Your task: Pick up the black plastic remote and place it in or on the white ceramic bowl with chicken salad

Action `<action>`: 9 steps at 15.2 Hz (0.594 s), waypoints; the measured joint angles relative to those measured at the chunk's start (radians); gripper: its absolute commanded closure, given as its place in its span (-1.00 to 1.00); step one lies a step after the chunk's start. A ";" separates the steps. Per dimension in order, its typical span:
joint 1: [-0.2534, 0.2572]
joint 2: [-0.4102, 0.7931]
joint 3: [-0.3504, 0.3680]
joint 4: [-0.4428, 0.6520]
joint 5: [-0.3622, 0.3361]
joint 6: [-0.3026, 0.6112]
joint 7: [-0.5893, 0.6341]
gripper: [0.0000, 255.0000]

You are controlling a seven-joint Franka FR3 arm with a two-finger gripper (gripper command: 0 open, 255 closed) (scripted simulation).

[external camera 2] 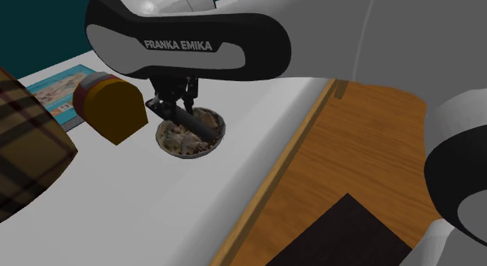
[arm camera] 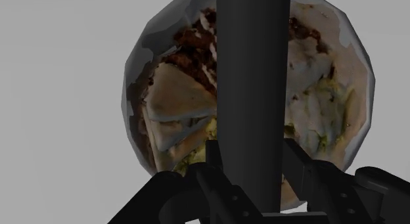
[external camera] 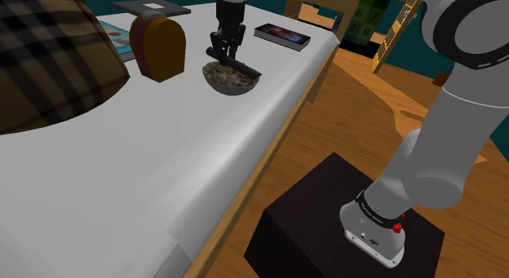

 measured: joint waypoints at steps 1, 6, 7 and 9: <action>0.000 0.000 0.000 -0.008 0.000 0.008 0.001 1.00; 0.000 0.000 0.000 -0.014 0.000 0.015 0.002 1.00; 0.000 0.000 0.000 -0.014 0.000 0.015 0.002 1.00; 0.000 0.000 0.000 -0.014 0.000 0.015 0.002 -1.00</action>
